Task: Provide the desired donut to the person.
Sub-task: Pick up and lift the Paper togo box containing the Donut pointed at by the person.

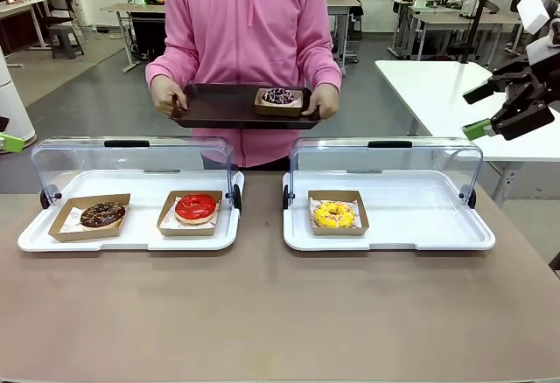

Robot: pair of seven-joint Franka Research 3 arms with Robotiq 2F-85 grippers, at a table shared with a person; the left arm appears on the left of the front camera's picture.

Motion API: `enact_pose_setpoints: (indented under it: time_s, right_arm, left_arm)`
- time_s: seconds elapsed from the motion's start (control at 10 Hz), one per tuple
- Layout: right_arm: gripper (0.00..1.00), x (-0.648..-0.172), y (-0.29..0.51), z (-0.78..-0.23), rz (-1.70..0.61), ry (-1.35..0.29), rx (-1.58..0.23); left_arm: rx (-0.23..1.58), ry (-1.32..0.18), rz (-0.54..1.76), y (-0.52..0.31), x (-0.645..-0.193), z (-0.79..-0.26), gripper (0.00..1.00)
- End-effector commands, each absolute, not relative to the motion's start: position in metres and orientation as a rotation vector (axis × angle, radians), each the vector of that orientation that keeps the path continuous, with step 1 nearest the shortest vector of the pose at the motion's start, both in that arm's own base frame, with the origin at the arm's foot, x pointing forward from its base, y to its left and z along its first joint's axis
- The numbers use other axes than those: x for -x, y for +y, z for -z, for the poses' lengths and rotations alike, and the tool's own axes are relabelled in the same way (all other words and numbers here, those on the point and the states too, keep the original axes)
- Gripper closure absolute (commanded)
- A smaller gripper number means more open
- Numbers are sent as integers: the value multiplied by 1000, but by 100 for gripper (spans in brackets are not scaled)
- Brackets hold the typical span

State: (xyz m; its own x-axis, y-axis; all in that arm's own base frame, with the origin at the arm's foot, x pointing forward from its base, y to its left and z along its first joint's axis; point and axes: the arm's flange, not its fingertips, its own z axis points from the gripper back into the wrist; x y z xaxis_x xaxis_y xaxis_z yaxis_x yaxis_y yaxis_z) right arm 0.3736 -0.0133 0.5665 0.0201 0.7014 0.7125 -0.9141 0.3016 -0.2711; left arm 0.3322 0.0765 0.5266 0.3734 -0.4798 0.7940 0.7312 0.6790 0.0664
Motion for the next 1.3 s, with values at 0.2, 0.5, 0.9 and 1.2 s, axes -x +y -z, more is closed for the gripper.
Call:
enact_pose_setpoints:
  time_s: [0.2, 0.5, 0.9, 1.2]
  right_arm:
    - [0, -386, -16, -561, -1281, -924, -328]
    - [0, -379, -14, -564, -1256, -911, -329]
    - [0, -379, -14, -564, -1256, -911, -329]
    - [0, -379, -14, -564, -1256, -911, -329]
  left_arm:
    - [334, -902, 797, 77, -333, -526, 0]
    - [334, -902, 797, 77, -333, -526, 0]
    - [334, -902, 797, 77, -333, -526, 0]
    - [334, -902, 797, 77, -333, -526, 0]
